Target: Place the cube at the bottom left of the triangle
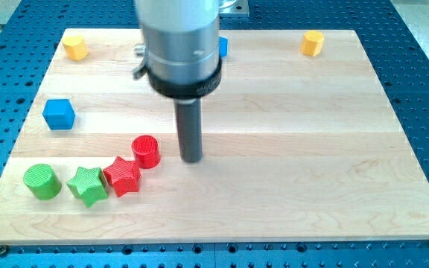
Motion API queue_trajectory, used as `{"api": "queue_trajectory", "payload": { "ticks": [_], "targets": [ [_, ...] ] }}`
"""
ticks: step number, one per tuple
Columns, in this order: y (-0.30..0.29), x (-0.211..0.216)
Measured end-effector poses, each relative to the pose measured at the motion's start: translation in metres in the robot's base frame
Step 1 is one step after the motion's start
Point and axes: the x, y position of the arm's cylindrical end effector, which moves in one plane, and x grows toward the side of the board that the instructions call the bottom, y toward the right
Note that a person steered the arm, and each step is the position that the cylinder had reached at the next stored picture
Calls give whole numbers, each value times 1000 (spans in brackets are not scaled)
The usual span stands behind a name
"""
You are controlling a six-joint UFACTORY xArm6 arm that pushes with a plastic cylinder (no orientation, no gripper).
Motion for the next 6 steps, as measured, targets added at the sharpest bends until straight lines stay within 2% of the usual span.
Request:
{"api": "queue_trajectory", "payload": {
  "ticks": [1,2,3,4,5,6],
  "targets": [
    [-52,9],
    [-78,18],
    [-138,28],
    [-102,4],
    [-125,-24],
    [-229,-2]
  ]
}}
